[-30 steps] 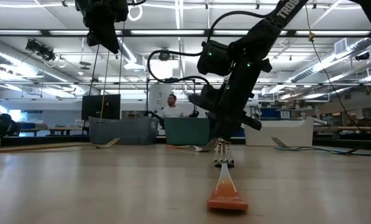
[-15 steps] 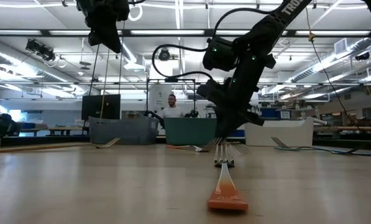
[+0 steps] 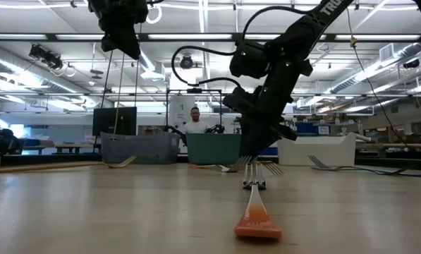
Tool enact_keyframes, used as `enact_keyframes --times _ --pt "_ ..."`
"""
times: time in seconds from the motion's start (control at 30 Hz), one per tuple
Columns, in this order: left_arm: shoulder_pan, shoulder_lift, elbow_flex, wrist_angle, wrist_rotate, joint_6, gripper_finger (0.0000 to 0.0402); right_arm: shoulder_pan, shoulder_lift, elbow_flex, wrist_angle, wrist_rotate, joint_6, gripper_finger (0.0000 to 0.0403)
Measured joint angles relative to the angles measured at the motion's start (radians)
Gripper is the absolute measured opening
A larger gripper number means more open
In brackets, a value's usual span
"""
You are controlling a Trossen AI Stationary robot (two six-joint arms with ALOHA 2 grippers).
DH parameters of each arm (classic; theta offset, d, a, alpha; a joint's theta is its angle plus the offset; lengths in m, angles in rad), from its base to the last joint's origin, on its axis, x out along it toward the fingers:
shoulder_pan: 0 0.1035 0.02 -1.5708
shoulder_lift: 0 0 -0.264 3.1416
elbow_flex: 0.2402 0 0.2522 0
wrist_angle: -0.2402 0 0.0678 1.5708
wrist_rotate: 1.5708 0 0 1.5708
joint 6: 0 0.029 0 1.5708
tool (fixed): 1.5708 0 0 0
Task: Sort silverware by color (type)
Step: Put the gold fork into the green bin
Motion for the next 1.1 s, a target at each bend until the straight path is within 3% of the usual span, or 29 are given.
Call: enact_keyframes --times 0.2,0.7,0.83,1.0,1.1 --pt "0.000 0.000 0.000 0.000 0.000 0.000 0.0087 0.035 0.000 0.001 0.056 0.071 -0.009 0.0130" --pt "0.000 0.000 0.000 0.001 0.000 0.000 0.0087 0.066 0.081 0.007 0.022 0.173 0.008 0.0124" --pt "0.000 0.000 0.000 0.001 0.000 0.000 0.0087 0.065 0.090 0.009 -0.007 0.186 0.039 0.0094" --pt "0.000 0.000 0.000 0.002 0.000 0.000 0.0087 0.060 0.089 0.008 -0.021 0.174 -0.004 0.0018" --pt "0.000 0.000 0.000 0.002 -0.001 0.000 0.0087 0.054 0.089 0.007 -0.024 0.148 -0.007 0.0020"
